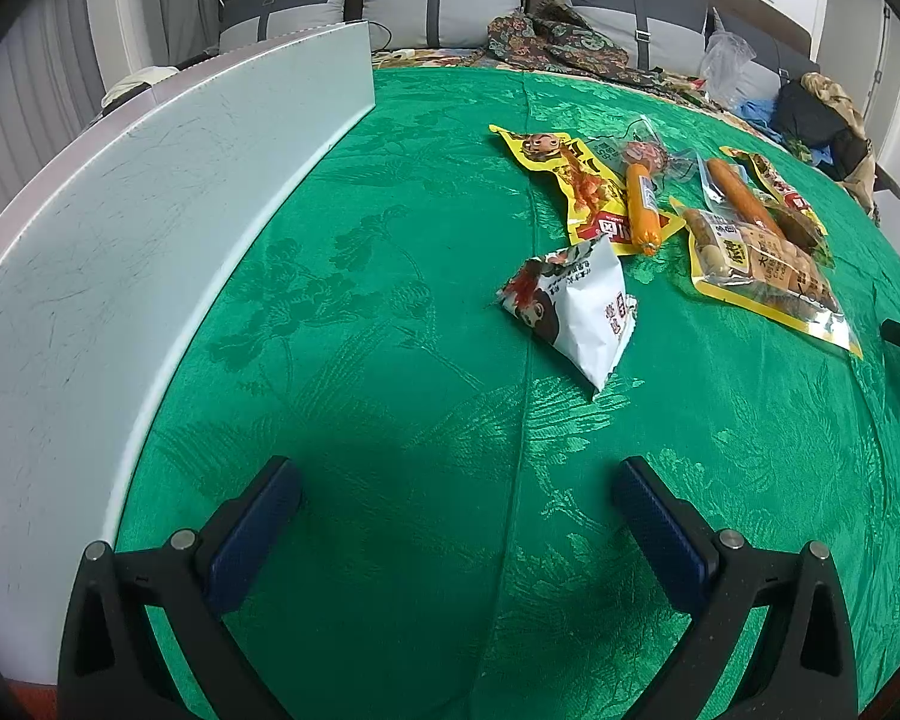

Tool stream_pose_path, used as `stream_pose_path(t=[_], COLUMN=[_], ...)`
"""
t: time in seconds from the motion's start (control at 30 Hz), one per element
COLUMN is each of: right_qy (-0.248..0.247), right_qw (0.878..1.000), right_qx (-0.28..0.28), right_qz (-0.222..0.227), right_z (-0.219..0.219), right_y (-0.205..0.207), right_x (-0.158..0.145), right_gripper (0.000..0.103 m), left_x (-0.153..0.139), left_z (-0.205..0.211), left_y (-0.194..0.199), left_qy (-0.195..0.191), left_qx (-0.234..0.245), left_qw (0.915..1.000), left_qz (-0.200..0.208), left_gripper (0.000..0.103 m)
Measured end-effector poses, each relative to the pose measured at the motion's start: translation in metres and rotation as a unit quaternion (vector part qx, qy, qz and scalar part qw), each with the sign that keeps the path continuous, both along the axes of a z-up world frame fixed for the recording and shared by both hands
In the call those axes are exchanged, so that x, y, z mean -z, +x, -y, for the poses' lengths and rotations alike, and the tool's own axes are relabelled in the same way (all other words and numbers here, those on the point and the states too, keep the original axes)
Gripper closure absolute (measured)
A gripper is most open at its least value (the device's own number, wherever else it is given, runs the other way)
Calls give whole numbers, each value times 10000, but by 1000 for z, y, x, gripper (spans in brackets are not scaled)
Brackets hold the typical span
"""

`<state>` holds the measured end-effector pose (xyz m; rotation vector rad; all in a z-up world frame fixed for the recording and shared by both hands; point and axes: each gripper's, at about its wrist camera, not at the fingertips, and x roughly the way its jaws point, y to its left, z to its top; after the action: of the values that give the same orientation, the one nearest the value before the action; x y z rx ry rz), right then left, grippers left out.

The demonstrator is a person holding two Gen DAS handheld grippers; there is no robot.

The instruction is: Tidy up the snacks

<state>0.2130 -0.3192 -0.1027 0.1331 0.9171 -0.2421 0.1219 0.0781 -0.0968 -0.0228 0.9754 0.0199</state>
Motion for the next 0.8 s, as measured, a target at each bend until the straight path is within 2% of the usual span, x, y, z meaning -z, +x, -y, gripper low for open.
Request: stream_pose_path(t=[0.8], right_qy=[1], right_qw=[10000], right_qx=[1], right_qz=[-2], right_z=[0], right_y=[0], right_x=[0], right_gripper=[5], left_x=[1], left_z=[0], left_y=[-2], left_qy=[-37], left_qx=[56], left_qw=[10000], left_qz=[54], left_gripper=[0])
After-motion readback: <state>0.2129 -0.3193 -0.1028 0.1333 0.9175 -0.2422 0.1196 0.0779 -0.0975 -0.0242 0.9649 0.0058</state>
